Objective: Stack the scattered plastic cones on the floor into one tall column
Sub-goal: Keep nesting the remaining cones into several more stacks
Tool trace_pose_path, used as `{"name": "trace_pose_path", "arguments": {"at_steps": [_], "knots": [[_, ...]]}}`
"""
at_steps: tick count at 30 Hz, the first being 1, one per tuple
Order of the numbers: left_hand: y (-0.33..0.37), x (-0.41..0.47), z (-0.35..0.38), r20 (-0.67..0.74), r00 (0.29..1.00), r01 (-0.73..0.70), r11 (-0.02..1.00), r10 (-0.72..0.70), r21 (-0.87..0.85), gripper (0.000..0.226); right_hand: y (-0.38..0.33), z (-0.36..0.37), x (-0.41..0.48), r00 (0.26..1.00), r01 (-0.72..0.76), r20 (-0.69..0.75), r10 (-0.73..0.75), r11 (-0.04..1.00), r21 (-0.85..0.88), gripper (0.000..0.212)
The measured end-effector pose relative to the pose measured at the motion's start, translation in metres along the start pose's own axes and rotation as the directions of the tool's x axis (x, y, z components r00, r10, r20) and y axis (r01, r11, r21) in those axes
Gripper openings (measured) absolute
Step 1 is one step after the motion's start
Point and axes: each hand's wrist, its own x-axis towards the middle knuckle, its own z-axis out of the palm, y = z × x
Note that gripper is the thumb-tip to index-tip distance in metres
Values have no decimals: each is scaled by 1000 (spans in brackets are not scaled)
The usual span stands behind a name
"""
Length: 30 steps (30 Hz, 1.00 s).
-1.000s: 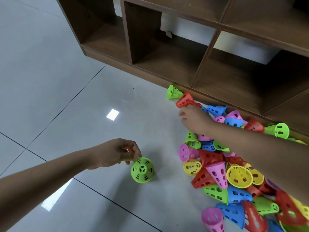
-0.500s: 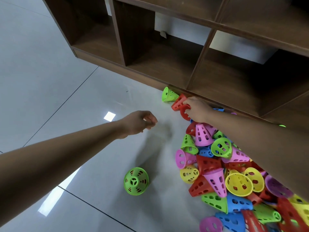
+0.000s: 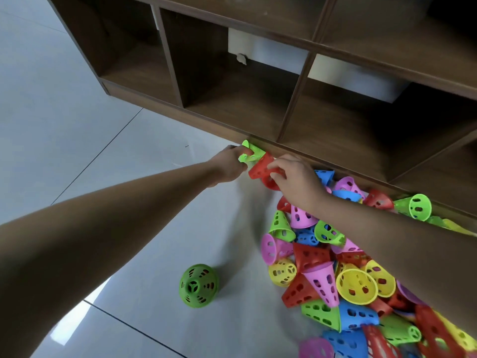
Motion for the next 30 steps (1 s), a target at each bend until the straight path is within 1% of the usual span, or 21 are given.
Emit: {"name": "trace_pose_path", "arguments": {"at_steps": [3, 8, 13, 17, 20, 24, 27, 30], "knots": [[2, 10, 9, 12, 1000, 10, 1000, -10, 29, 48, -1, -3, -14, 999, -11, -52, 15, 996, 83, 16], [3, 16, 19, 59, 997, 35, 994, -41, 99, 51, 2, -10, -31, 998, -33, -42, 39, 990, 137, 13], [4, 18, 26, 96, 993, 56, 992, -67, 111, 55, 3, -16, -40, 992, -114, -25, 124, 963, 243, 13], [5, 16, 28, 143, 985, 77, 990, -94, 117, 61, 3, -20, -45, 983, -170, -27, 183, 951, 257, 12], [5, 7, 25, 95, 991, 87, 995, -91, 46, 56, 4, -22, -52, 978, -194, -18, 207, 940, 282, 12], [-2, -17, 11, -27, 998, 60, 989, -64, -136, 39, 0, -25, -61, 960, -267, 36, 276, 878, 398, 15], [-7, -47, -5, -72, 997, 10, 946, -35, -324, 25, -14, -27, -67, 931, -358, 137, 338, 773, 524, 16], [-12, -82, -24, -96, 995, -9, 896, -37, -443, 14, -39, -30, -73, 894, -444, 284, 346, 613, 654, 18]]}}
